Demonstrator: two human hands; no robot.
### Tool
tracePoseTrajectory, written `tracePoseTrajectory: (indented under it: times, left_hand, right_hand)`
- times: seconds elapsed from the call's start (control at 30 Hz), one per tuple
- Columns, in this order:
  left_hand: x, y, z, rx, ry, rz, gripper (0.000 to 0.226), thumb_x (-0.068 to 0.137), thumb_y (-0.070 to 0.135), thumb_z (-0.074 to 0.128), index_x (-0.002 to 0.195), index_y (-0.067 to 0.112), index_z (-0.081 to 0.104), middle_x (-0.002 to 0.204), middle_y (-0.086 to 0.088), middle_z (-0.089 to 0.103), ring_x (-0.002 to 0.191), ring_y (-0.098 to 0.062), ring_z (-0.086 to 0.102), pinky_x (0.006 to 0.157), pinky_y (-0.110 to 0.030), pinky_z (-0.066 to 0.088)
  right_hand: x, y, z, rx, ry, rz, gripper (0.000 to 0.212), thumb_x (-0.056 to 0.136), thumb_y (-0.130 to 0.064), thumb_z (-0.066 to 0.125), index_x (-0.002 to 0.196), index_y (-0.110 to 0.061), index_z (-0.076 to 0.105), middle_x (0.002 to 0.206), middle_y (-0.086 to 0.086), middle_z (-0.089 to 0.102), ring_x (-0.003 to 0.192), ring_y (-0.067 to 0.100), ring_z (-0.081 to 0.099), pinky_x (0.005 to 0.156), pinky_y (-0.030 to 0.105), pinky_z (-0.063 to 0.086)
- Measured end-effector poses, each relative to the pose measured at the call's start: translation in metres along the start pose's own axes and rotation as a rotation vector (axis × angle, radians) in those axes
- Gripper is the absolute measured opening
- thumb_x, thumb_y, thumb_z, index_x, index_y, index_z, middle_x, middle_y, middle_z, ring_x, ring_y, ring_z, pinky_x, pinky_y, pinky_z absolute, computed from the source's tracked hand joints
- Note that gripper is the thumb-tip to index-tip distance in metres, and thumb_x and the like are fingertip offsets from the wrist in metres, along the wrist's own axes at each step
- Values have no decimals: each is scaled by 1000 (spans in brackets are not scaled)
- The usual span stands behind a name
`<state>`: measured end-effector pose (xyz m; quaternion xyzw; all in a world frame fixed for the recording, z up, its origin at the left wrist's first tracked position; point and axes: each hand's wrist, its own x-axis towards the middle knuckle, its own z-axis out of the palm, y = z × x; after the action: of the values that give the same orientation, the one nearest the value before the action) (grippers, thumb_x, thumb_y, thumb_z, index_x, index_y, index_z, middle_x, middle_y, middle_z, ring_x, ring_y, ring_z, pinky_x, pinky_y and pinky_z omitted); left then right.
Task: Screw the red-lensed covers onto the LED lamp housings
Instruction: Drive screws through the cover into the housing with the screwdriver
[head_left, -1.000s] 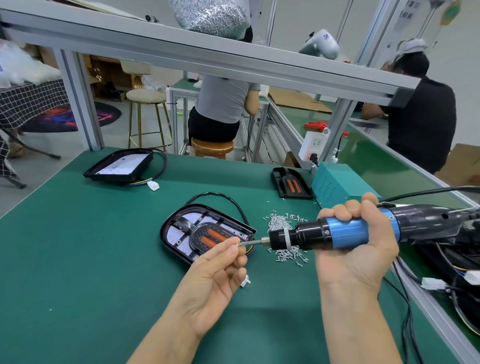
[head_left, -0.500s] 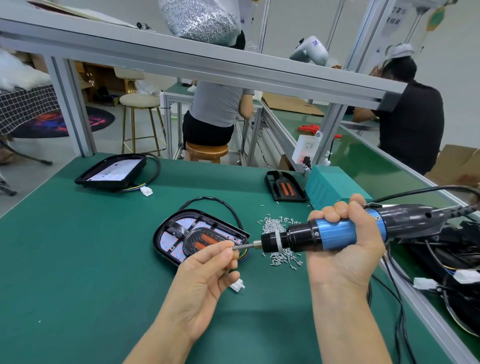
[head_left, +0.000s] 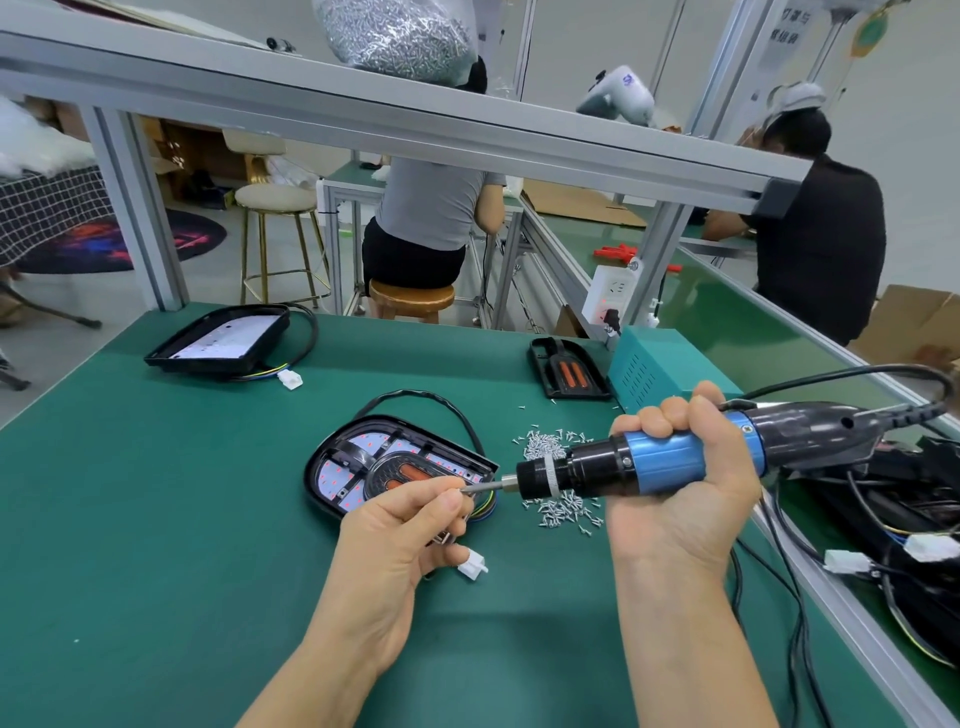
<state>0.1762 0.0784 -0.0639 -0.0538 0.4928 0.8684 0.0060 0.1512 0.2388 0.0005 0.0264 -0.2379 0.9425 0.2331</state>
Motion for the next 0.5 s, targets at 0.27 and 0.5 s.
tracePoseTrajectory:
  times: [0.27, 0.5]
  left_hand:
    - [-2, 1, -6, 70, -4, 69, 9, 68, 10, 69, 73, 8, 76, 69, -11, 67, 54, -11, 55, 47, -22, 49]
    - [-2, 0, -16, 237, 6, 179, 21, 82, -5, 63, 73, 9, 76, 64, -11, 67, 51, -12, 53, 50, -20, 49]
  right_hand:
    - [-2, 5, 1, -21, -6, 5, 20, 69, -10, 59, 87, -20, 57, 60, -8, 50, 50, 7, 49, 60, 19, 48]
    - [0, 9, 1, -45, -38, 37, 18, 72, -9, 58, 87, -19, 57, 60, -7, 51, 50, 7, 49, 59, 19, 48]
